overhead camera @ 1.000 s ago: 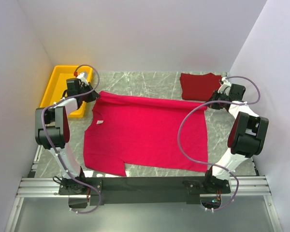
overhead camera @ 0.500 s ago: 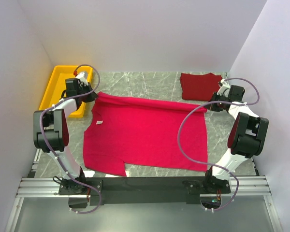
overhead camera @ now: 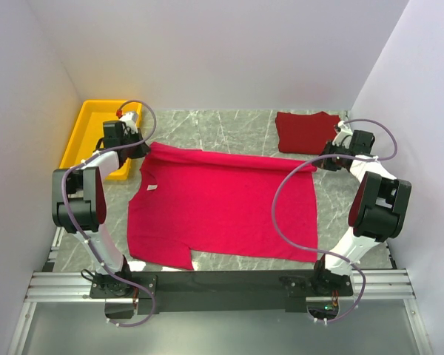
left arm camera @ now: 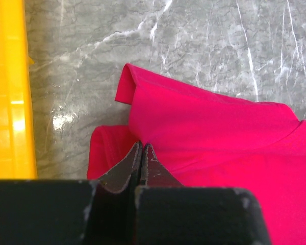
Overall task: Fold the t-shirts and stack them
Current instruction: Fold the tshirt
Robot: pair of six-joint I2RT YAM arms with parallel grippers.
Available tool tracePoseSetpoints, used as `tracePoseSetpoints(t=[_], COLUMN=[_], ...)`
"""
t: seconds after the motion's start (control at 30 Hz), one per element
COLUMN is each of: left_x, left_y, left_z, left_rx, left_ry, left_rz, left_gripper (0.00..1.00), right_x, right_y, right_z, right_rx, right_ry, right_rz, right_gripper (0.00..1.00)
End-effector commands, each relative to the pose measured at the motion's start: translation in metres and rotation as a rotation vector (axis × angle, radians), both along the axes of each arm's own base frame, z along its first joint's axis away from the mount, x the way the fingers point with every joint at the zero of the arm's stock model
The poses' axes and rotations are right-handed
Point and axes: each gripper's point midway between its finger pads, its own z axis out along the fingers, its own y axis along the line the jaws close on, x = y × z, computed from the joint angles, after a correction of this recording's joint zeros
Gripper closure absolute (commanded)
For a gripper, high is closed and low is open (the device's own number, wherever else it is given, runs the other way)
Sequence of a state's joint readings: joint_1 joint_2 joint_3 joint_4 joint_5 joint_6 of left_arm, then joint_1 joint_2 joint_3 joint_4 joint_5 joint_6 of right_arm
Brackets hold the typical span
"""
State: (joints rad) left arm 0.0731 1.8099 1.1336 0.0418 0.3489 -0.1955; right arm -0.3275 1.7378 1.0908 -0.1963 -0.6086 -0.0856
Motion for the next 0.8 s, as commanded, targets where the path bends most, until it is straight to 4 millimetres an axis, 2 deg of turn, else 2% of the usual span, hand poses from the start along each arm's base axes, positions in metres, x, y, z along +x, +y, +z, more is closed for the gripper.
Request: tracePoseSetpoints(t=[0.0,0.43,0.77], left_x=[0.006,0.0,0.001], left_y=[0.007,0.01,0.013], left_z=[0.015,0.009,0.007], left_rx=[0.042,0.054,0.061], left_ry=[-0.057,-0.038,-0.019], left_rz=[0.007,0.017,0.041], left_gripper=[0.99,0.99,0.93], right_x=[0.015,0.022,0.006], right_y=[-0.012,-0.011,-0.013], right_z=[0.018,0.016,0.011], right_rx=[-0.032,-0.045,-0.104], right_ry=[-0.049,-0.028,-0.016], right_rz=[-0.026,-0.025,0.0], right_gripper=[1.0,1.0,1.0])
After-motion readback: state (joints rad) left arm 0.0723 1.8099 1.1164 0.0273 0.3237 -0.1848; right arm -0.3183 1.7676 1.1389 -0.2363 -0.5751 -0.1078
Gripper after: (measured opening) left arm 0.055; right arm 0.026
